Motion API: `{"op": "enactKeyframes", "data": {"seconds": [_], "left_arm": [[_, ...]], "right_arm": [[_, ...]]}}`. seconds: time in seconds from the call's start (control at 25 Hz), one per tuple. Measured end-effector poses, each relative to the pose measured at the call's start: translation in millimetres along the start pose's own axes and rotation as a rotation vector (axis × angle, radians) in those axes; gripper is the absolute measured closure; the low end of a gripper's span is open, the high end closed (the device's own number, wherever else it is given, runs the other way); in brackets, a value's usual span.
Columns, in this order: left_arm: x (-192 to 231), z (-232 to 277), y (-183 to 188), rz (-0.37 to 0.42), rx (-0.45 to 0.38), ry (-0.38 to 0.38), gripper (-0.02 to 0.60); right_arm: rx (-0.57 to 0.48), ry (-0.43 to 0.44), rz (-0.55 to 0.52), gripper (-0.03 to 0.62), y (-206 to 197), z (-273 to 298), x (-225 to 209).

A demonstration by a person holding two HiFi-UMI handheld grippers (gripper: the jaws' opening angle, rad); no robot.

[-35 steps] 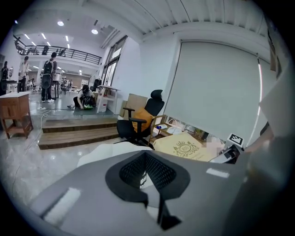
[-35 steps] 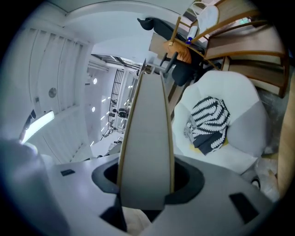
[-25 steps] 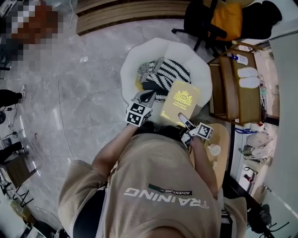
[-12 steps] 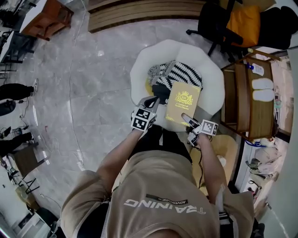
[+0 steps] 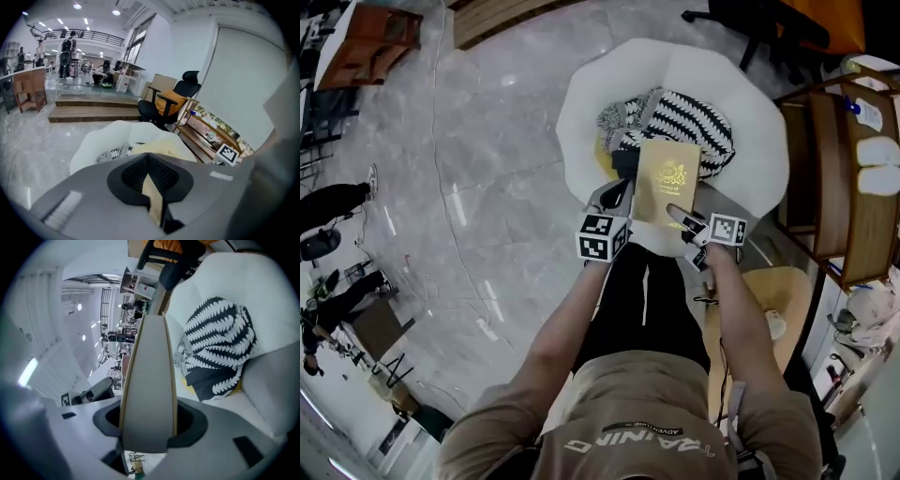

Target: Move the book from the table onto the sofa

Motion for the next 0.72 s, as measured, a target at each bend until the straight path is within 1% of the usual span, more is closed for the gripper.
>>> {"op": "enactKeyframes", "data": {"seconds": [0.08,0.16,0.32,0.44,0.52,0.64,0.72], "left_arm": [[19.9,24.7,-12.0,-0.069,-0.005,0.017,0.583],[37.6,54.8,-28.6,-0.103,0.010,0.029,0.583],[66.6,108.2,-57.6,-0.084,0.035,0.034,0.583],[87.2,125.4,-77.0,-0.072,0.068,0.044,0.583],[99.9,130.5,-82.4,-0.066,0.078,0.049,0.583],[111.3,130.8,-88.4,-0.045,0.091,0.047,0.583],[116.4,130.5,-91.7,-0.047,0.096,0.046,0.583]], "right_arm": [[0.018,-0.002,0.015,0.375,6.4,24.8,-29.5],[0.020,0.003,0.020,0.375,17.7,48.5,-60.6],[-0.041,0.008,0.029,0.375,50.0,89.1,-115.8],[-0.082,0.004,0.044,0.375,63.2,109.7,-148.0],[-0.067,-0.005,0.022,0.375,73.0,123.6,-163.9],[-0.017,-0.030,-0.032,0.375,82.0,144.6,-178.1],[-0.012,-0.039,-0.045,0.375,88.3,156.3,-185.7]]}}
Point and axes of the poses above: the fingertips, and each gripper's own axes: z forward along the fingers, x to its left, y out of its top, the point moved 3 cm from there along -z, backward along the fingers, and after that the axes turned 10 degrees about x, right-handed, at the moved point
